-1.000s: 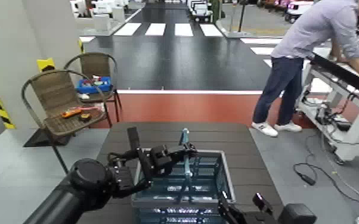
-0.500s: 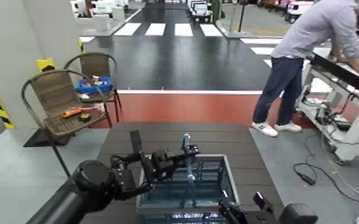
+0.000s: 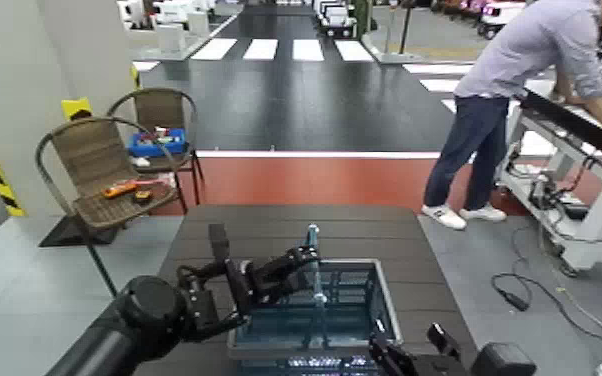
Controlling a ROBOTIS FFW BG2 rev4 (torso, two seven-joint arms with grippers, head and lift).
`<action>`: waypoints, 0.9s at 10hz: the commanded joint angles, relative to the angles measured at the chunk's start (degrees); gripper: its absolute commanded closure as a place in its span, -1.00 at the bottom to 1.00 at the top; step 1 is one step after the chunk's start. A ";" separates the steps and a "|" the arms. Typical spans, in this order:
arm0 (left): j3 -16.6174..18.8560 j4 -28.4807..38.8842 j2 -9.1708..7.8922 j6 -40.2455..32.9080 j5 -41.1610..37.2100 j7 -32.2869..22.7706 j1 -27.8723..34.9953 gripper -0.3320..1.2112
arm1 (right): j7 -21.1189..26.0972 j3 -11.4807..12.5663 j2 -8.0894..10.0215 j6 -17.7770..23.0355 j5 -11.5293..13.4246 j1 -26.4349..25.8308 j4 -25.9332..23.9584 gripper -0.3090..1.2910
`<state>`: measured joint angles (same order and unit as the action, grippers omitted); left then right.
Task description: Place the crate on the table.
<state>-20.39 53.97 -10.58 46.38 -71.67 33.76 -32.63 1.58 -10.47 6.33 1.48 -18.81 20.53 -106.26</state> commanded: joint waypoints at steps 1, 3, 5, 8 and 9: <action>3.08 3.07 -0.40 -0.94 2.58 -0.01 2.39 -0.47 | 0.00 0.10 -0.01 -0.16 0.00 0.12 -0.09 -0.43; 6.59 8.87 -0.93 -3.49 7.51 -0.18 6.17 -0.47 | 0.09 0.19 -0.01 -0.25 0.00 0.12 -0.09 -0.43; 9.49 17.57 -1.90 -9.82 12.43 -1.68 13.20 -0.45 | 0.09 0.28 -0.18 -0.34 0.09 0.30 -0.09 -0.43; 14.24 32.96 -1.99 -24.76 19.11 -8.88 26.74 -0.44 | 0.09 0.45 -0.36 -0.34 0.09 0.47 -0.18 -0.43; 16.88 37.00 -0.40 -28.45 23.76 -11.43 31.13 -0.44 | 0.09 0.63 -0.45 -0.34 0.18 0.56 -0.26 -0.43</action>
<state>-5.09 88.26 -11.81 20.56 -50.63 22.60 -4.32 1.67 -9.96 5.96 1.14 -18.70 21.05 -106.47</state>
